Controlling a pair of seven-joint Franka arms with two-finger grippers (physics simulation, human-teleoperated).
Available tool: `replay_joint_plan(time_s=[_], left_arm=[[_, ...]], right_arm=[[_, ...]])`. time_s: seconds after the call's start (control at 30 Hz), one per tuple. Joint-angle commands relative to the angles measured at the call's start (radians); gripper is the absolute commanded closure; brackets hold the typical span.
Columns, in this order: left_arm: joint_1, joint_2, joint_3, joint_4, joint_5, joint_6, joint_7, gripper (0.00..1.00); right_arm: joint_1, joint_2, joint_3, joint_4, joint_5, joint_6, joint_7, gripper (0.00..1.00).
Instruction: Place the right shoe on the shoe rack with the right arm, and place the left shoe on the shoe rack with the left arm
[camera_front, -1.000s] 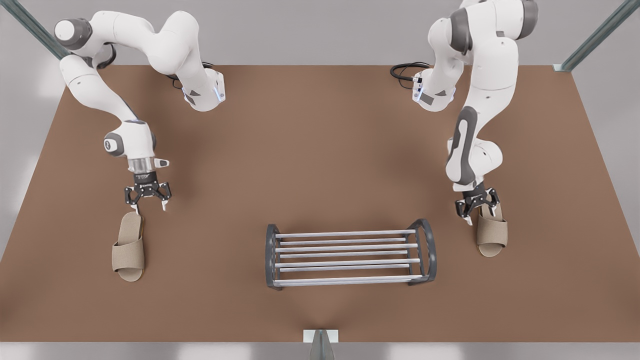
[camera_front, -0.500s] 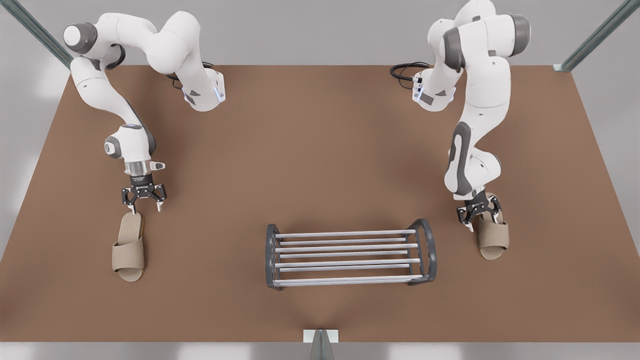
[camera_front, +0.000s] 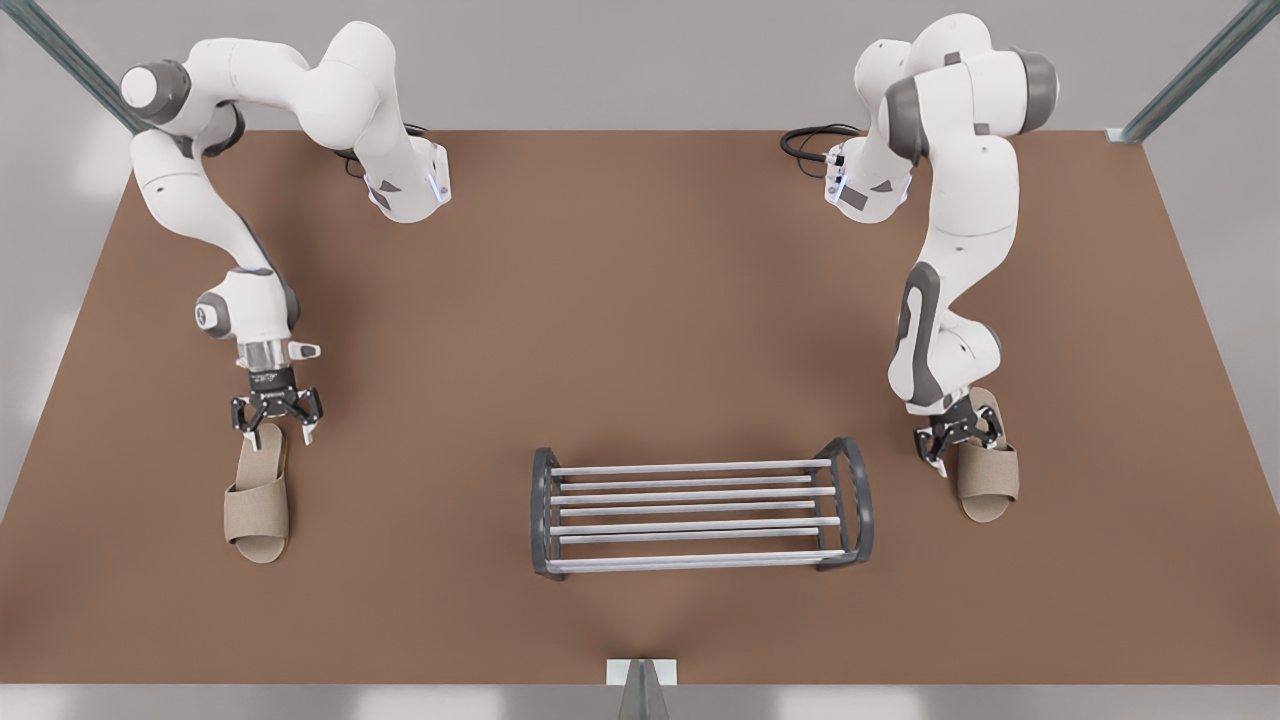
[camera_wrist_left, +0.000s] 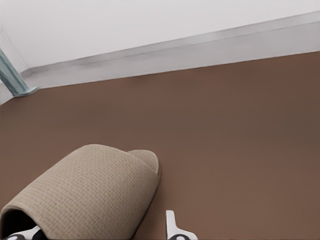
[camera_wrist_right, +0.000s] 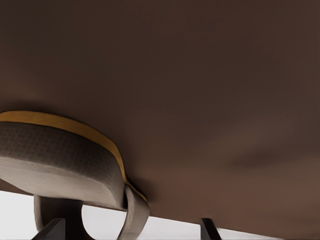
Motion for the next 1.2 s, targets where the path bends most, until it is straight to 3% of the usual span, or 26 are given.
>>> replay_joint_plan(time_s=[0.0,0.4,0.43,1.0,1.03,1.17], left_arm=[[0.010,0.005,-0.008,0.011,-0.001,0.002,-0.430,0.00],[0.036,0.040,-0.029,0.059,-0.001,0.003,-0.430,0.02],[0.036,0.040,-0.031,0.059,-0.001,0.002,-0.428,0.09],[0.033,-0.035,-0.025,0.099,-0.004,0.109,-0.411,0.69],[0.034,-0.035,-0.025,0.105,-0.004,0.115,-0.412,0.77],[0.034,-0.070,-0.023,0.106,-0.007,0.157,-0.411,0.79]], right_arm=[[0.025,0.000,0.002,0.024,0.002,0.008,0.113,0.00],[0.122,0.020,0.028,0.138,0.003,0.036,0.125,0.00],[0.139,0.020,0.030,0.158,0.005,0.041,0.125,0.00],[0.249,0.025,0.042,0.255,0.017,0.044,0.166,0.00],[0.263,0.025,0.042,0.273,0.017,0.047,0.166,0.00],[0.283,0.033,0.043,0.305,0.017,0.070,0.166,0.00]])
